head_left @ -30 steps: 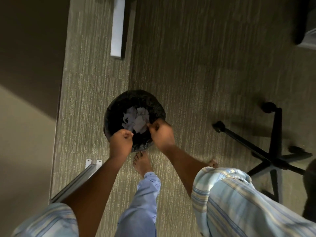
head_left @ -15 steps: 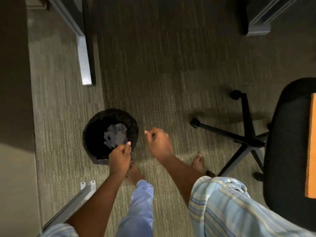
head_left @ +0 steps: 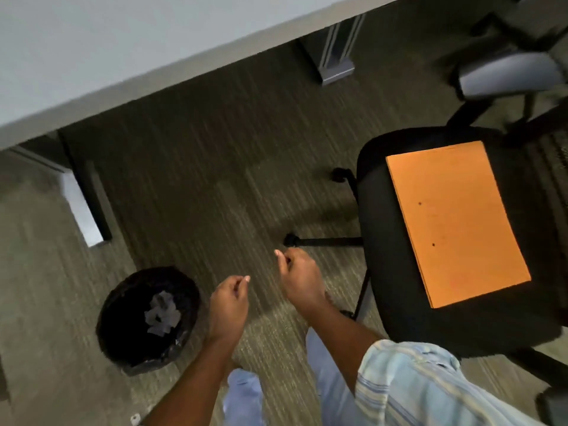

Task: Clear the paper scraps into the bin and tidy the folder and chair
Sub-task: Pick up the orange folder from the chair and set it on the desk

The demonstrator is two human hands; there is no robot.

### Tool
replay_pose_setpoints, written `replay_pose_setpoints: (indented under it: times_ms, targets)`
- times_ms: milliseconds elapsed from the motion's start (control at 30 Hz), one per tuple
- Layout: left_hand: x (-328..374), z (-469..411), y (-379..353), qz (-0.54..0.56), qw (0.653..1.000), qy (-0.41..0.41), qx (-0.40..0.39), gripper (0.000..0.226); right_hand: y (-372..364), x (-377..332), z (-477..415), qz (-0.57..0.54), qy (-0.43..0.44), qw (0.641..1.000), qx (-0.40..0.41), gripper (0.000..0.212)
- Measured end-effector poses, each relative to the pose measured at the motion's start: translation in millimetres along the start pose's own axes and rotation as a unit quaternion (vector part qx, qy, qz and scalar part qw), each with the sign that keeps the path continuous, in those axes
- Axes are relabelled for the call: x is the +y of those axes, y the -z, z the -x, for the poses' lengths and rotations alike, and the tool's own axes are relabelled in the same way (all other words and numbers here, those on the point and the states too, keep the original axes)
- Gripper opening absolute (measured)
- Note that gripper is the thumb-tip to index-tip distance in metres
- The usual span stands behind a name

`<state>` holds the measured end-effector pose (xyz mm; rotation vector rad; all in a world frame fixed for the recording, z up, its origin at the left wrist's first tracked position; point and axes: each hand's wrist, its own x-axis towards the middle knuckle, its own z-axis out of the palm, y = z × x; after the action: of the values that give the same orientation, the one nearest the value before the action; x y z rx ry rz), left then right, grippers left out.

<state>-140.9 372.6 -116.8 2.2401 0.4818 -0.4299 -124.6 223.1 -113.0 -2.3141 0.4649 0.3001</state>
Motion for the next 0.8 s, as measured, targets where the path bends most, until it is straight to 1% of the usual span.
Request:
replay_pose_setpoints:
  times_ms: [100, 233, 367, 500, 567, 667, 733, 800]
  targets:
    - [39.3, 2.3, -22.7, -0.007, 0.999, -0.032, -0.020, 0.013, 33.8, 16.1, -8.9, -0.022, -0.007, 0.999, 0.045, 0.036]
    - [87.9, 7.3, -53.0, -0.023, 0.996, -0.059, -0.060, 0.012, 80.6, 41.0, -23.6, -0.041, -0.023, 0.994, 0.099, 0.035]
    - [133.1, 13.4, -86.5, -0.041, 0.989, -0.082, -0.114, 0.011, 126.6, 69.7, -38.7, -0.062, -0.047, 0.987, 0.141, 0.040]
    - [174.7, 22.7, -125.8, -0.062, 0.977, -0.083, -0.185, 0.012, 166.1, 105.8, -52.3, -0.070, -0.114, 0.969, 0.209, 0.044]
    - [193.8, 28.5, -146.0, -0.071, 0.969, -0.083, -0.220, 0.010, 185.4, 124.9, -56.7, -0.067, -0.149, 0.957, 0.240, 0.042]
    - [217.9, 39.1, -176.3, -0.094, 0.955, -0.093, -0.265, 0.008, 210.1, 154.3, -58.8, -0.057, -0.170, 0.943, 0.280, 0.038]
    - [230.0, 46.5, -194.3, -0.099, 0.950, -0.086, -0.282, 0.007, 224.4, 171.3, -58.0, -0.052, -0.185, 0.938, 0.290, 0.036]
    - [239.3, 52.7, -209.5, -0.097, 0.953, -0.076, -0.276, 0.014, 236.8, 187.7, -57.7, -0.047, -0.193, 0.933, 0.301, 0.037]
